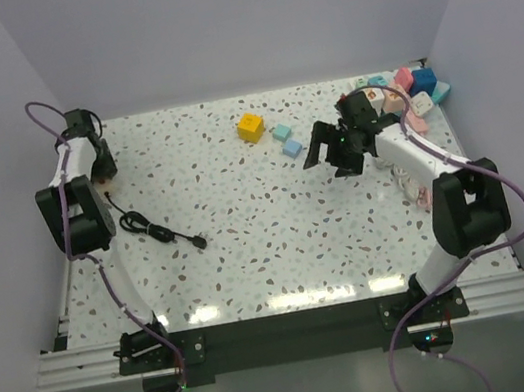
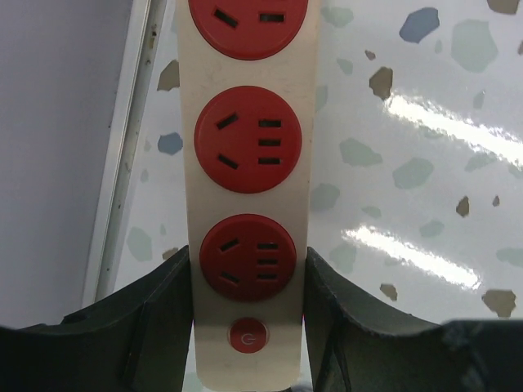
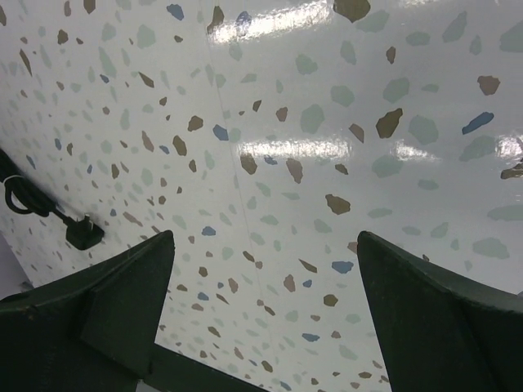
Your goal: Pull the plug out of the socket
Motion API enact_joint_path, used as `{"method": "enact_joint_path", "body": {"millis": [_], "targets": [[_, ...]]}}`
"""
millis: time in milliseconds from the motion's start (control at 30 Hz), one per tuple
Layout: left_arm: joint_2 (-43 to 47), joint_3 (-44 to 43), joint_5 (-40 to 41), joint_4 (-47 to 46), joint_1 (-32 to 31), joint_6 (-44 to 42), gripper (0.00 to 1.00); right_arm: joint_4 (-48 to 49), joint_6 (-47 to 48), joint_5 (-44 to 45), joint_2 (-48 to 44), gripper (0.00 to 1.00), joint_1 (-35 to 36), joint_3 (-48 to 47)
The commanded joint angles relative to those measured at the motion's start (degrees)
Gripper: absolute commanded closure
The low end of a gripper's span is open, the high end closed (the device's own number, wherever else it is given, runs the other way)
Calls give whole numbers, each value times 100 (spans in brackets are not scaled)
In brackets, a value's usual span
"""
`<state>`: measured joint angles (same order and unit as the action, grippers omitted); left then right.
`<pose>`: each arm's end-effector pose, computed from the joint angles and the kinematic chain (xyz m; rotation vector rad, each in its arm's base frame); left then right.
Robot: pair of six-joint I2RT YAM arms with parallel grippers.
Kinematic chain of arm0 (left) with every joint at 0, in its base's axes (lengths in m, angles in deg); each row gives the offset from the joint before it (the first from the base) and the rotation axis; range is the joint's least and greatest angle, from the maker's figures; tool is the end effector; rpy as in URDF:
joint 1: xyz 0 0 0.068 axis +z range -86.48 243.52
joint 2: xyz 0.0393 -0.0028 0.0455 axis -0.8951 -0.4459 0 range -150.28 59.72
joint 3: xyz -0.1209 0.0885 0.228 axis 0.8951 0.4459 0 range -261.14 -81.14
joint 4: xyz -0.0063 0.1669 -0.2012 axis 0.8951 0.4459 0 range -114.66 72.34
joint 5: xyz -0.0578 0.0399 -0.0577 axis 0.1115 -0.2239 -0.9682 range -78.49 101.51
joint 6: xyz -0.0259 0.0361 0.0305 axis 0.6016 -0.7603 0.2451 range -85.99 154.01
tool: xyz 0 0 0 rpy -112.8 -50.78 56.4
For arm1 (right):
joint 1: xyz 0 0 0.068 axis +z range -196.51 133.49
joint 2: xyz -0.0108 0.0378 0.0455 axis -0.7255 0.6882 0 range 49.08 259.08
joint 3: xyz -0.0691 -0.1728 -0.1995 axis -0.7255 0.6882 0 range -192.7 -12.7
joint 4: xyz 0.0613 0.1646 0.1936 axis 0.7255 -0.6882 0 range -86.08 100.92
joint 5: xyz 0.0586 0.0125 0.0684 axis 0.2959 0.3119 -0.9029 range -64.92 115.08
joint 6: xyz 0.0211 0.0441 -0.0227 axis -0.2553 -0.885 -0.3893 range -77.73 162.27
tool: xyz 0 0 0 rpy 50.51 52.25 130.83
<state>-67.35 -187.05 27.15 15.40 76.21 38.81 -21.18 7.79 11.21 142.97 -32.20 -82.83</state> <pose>0.4676 0.1151 0.1968 -0.4917 2.5862 0.4068 0.3343 0.0940 0.2433 0.3635 2.6044 0.6245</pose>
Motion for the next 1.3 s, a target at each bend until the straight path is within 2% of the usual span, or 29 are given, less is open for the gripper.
{"method": "enact_joint_path", "body": {"millis": [0, 100, 267, 400, 467, 500, 567, 733, 833, 867, 900, 933, 967, 1000, 1167, 1267], "targets": [[-388, -860, -332, 125, 67, -181, 79, 28, -121, 271, 121, 3, 20, -343], [-538, -1090, -728, -6, 67, -163, 65, -7, -94, 288, 174, 3, 20, -449], [-723, -1362, -860, -68, 67, -146, 60, -7, -41, 227, 235, 3, 20, -545], [-662, -1311, -852, -15, 58, 12, 41, -16, -6, 218, 244, 3, 20, -563], [-364, -1091, -861, -137, 67, 83, 35, -7, 11, 227, 218, 3, 28, -546], [-128, -872, -861, -208, 76, 109, 27, 10, 11, 244, 218, 2, 20, -537], [6, -809, -843, -226, 85, 171, 19, 63, 11, 227, 209, 2, 20, -484], [567, -678, -894, -85, 67, 478, 14, 107, 20, 305, 69, 2, 11, -361], [1472, 243, -1482, -566, -56, 618, 25, 72, 82, 472, -133, 2, 11, -309], [1883, 777, -1537, -682, -169, 671, 45, 20, 143, 508, -229, 2, 11, -282], [2061, 1017, -1894, -787, -231, 741, 55, 19, 152, 551, -283, 2, 11, -256], [2211, 1237, -1976, -875, -388, 812, 81, 11, 152, 587, -353, 2, 11, -169], [2439, 1657, -2064, -911, -486, 873, 93, 19, 178, 604, -414, 2, 11, -116], [2528, 1887, -2161, -929, -574, 987, 100, 28, 170, 613, -528, 2, 11, -63], [2836, 3556, -2890, -1666, -1443, 1190, 100, 177, 100, 543, -793, 2, 11, 368], [2854, 4242, -2962, -2211, -1506, 1558, 100, 221, 91, 508, -933, 2, 20, 552]]}}
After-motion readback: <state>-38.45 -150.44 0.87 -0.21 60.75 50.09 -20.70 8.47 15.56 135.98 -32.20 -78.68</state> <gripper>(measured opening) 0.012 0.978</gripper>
